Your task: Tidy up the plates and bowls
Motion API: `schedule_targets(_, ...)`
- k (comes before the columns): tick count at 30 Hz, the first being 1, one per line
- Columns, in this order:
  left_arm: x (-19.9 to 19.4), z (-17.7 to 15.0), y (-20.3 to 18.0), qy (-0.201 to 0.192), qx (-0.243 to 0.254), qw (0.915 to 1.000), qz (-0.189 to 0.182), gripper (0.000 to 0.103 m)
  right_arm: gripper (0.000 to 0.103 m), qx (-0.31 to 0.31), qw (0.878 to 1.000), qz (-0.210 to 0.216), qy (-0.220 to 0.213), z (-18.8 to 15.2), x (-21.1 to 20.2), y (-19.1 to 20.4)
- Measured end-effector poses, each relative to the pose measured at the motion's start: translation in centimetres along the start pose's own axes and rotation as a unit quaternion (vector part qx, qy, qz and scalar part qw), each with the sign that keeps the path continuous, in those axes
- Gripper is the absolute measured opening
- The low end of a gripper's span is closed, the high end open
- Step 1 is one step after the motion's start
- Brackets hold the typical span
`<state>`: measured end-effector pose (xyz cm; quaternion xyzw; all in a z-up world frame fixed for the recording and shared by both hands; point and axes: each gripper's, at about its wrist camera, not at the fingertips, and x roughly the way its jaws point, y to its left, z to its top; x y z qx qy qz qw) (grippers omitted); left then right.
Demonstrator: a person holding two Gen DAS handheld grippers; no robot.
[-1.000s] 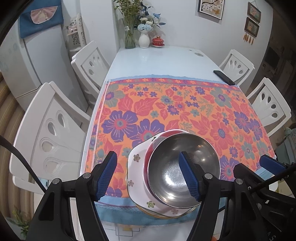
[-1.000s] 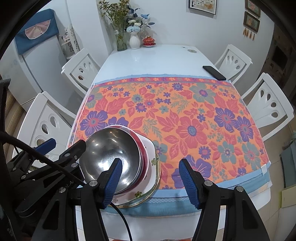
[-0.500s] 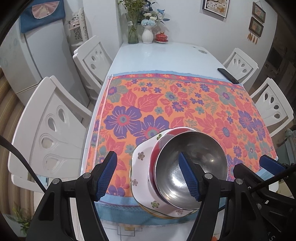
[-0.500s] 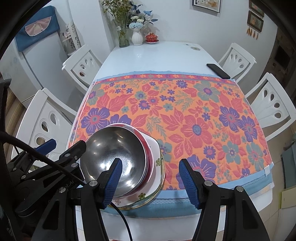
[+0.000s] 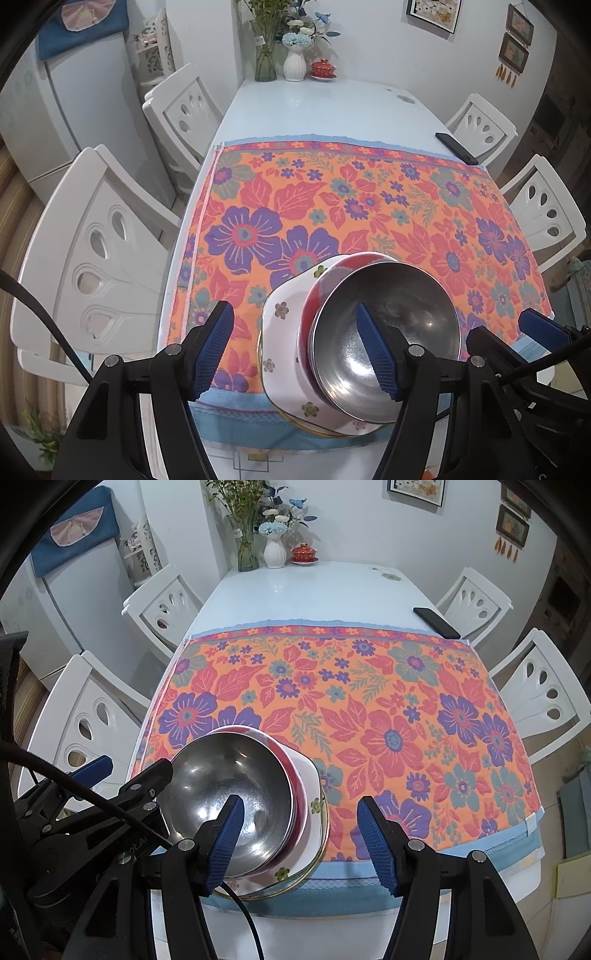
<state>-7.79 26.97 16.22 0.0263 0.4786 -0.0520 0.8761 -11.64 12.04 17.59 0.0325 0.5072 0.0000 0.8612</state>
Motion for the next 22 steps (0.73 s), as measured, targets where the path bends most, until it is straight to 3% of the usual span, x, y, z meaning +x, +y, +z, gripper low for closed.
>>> schedule_targets(14, 0.14, 0.04, -0.04, 0.001, -0.002, 1.0, 0.003, 0.067, 0.061, 0.001, 1.0, 0.001, 0.003, 0.02, 0.1, -0.07)
schedule_targets(22, 0.07, 0.07, 0.59, -0.019, -0.012, 0.9996, 0.019, 0.068, 0.061, -0.008, 1.0, 0.003, 0.008, -0.34, 0.54, 0.41)
